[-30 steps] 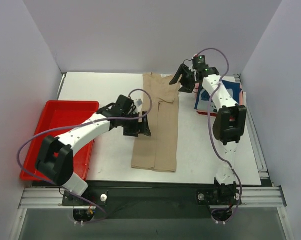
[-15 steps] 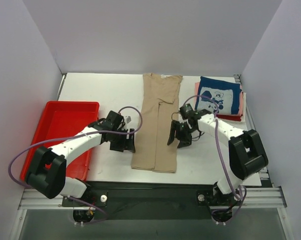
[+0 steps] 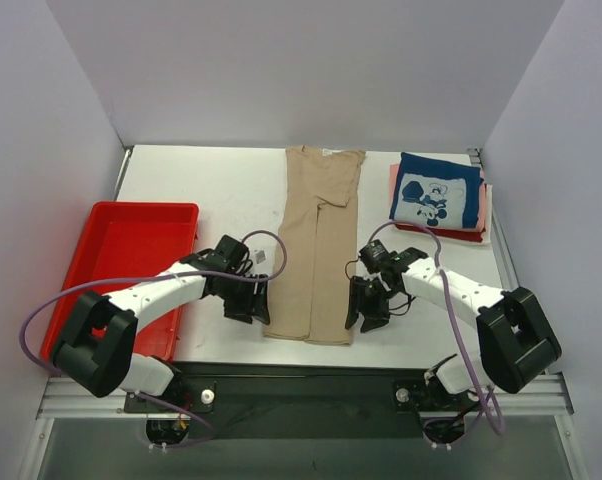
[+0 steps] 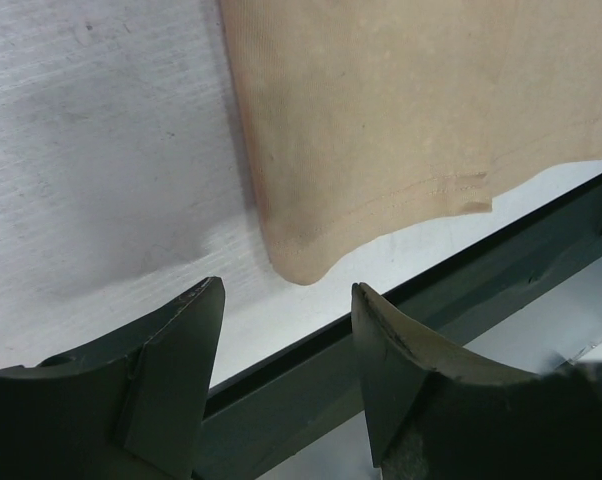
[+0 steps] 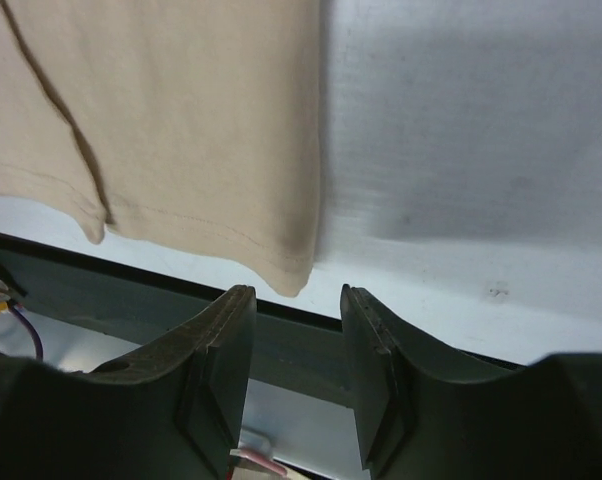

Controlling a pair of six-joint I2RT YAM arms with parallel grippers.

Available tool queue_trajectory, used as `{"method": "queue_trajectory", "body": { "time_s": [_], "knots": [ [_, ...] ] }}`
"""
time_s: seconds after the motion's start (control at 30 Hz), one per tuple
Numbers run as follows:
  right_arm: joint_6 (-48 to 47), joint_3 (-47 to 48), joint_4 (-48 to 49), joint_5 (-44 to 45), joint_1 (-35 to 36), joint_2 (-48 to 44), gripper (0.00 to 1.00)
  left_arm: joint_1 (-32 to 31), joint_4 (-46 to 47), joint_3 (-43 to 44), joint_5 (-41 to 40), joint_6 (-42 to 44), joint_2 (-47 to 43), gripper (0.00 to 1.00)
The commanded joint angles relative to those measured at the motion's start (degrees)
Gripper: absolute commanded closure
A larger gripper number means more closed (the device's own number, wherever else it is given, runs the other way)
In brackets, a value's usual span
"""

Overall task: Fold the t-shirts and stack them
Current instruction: Rotate the tshirt 90 degrees, then grab the bottom of the folded rectangular tshirt with both arms

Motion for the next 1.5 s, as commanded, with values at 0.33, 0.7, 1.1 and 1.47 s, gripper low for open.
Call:
{"method": "queue_trajectory", "body": {
  "time_s": [0.33,0.7,1.1,1.47],
  "knots": [
    [0.1,-1.1,-1.0,-5.7,2.6,5.4,0.64,-0.6,2.6,-0.4,2.4,-1.5,0.3,0.37],
    [0.1,-1.5,-0.6,-3.9,3.6,8.8,0.75,-1.3,2.5,-0.9,2.5,-2.7,2.1,0.37],
    [0.7,-2.7,-0.5,-2.1,3.5,8.1,0.85,-2.4,3.4,-1.0,1.8,-5.0,5.3,0.52],
    [0.8,-2.8,-0.5,-1.8,3.6,7.8,0.89,-4.2,6.1,-0.7,2.4,-6.7,8.4,0.66]
  ]
}}
